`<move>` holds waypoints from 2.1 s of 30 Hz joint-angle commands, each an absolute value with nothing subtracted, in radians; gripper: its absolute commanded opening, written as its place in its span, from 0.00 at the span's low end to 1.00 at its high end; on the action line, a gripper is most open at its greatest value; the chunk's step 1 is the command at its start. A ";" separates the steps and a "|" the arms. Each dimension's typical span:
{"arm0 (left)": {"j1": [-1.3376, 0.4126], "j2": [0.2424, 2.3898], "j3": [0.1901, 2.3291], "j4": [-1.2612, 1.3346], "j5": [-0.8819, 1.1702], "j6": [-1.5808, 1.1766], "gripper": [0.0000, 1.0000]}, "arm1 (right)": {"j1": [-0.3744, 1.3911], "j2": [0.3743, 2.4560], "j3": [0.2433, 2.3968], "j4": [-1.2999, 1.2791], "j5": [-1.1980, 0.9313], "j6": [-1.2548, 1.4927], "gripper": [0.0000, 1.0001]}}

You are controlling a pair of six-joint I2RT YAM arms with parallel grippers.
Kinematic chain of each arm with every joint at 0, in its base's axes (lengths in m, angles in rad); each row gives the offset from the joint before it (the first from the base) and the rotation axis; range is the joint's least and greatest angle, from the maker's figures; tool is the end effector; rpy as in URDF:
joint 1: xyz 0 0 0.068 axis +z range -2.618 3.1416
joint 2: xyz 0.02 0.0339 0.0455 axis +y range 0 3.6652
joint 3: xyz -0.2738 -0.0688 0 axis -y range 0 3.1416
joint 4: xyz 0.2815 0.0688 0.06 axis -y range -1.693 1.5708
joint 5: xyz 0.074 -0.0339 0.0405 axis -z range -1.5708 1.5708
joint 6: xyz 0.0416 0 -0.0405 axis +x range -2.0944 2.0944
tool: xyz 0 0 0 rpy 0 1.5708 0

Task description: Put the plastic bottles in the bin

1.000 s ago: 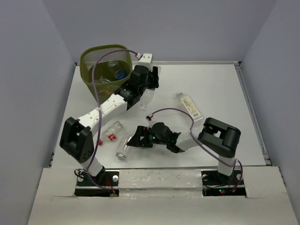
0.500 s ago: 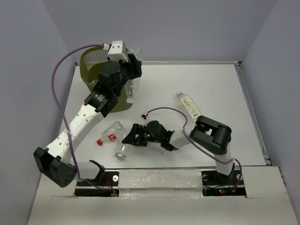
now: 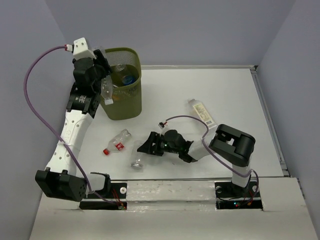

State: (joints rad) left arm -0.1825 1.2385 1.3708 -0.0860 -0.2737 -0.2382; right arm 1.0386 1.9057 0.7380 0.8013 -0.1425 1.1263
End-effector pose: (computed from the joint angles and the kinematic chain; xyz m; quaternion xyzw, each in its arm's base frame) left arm 0.3125 -0.0462 0.4742 -0.1177 0.6811 -0.0575 0.7204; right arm 0.1893 0.3331 0.0954 -0.0043 0.8230 0.5265 0.2133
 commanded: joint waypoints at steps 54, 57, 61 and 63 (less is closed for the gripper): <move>-0.133 0.732 1.052 0.037 -0.047 -0.316 0.99 | 0.831 1.790 1.885 0.305 0.051 0.219 0.39; -0.133 0.663 0.977 0.058 -0.066 -0.316 0.99 | 0.831 1.954 2.136 0.246 0.034 0.210 0.39; -0.138 0.661 0.968 0.028 -0.103 -0.295 0.99 | 0.831 2.047 2.240 0.078 -0.032 0.173 0.44; -0.144 0.647 0.954 0.035 -0.077 -0.301 0.99 | 0.831 1.900 1.959 0.078 0.036 0.164 0.52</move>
